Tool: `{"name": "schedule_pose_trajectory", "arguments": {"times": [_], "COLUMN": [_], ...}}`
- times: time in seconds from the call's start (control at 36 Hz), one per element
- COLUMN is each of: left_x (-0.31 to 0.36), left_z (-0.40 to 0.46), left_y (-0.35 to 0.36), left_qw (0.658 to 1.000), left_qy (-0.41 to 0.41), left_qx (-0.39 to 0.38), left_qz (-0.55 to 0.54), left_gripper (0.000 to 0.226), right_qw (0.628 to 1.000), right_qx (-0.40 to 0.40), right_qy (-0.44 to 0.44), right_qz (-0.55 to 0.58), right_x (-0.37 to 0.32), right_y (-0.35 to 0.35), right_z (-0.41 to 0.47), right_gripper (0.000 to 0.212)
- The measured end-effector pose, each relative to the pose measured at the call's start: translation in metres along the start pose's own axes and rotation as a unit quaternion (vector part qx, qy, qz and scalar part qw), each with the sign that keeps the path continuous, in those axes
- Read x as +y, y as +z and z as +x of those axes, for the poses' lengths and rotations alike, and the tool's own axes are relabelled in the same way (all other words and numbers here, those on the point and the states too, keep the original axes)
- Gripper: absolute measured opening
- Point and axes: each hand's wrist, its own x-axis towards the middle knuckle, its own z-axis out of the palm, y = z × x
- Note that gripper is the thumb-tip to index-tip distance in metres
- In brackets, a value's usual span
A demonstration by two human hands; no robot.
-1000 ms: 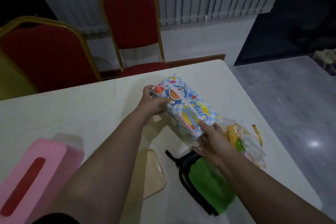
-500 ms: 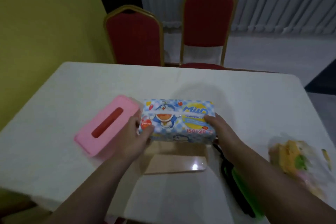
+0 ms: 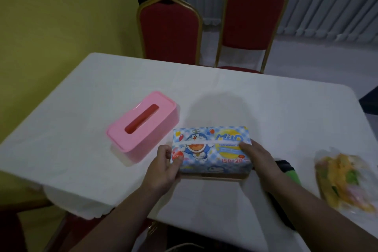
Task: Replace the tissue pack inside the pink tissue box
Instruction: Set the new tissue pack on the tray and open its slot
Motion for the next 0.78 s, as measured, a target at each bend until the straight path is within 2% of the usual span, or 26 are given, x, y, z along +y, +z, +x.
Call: {"name": "schedule_pose_trajectory", "arguments": {"times": [0.08,0.17,0.42,0.58,0.67,0.72,0.78], "left_x": [-0.005,-0.006,-0.010,-0.008,-0.003,0.001,0.006], "left_z": [0.000,-0.001,0.001,0.004,0.006,0.010,0.014], "left_y": [0.000,0.000,-0.007,-0.006,-0.007,-0.008,-0.009], "left_qw": [1.000,1.000,1.000,0.999,0.996,0.993,0.988], "left_qy": [0.006,0.001,0.018,0.018,-0.014,-0.046,-0.073], "left_qx": [-0.006,-0.011,-0.004,-0.001,0.031,0.040,0.050], "left_qz": [-0.004,-0.017,0.012,-0.027,-0.086,-0.104,-0.128], "left_gripper": [0.027,0.028,0.028,0.022,0.006,0.012,0.017], "right_qw": [0.999,0.995,0.984,0.984,0.986,0.980,0.952], "right_qx": [0.012,0.032,0.064,0.070,0.076,0.114,0.190], "right_qy": [-0.003,-0.019,-0.030,-0.034,-0.020,-0.021,-0.079], "right_qz": [-0.033,-0.096,-0.161,-0.161,-0.150,-0.163,-0.227], "right_x": [0.002,0.005,0.013,0.017,0.020,0.019,0.014], "right_y": [0.002,0.004,0.007,0.007,0.007,0.008,0.011], "right_z": [-0.003,-0.006,-0.012,-0.012,-0.010,-0.011,-0.013], "right_gripper": [0.036,0.012,0.008,0.022,0.039,0.055,0.072]}}
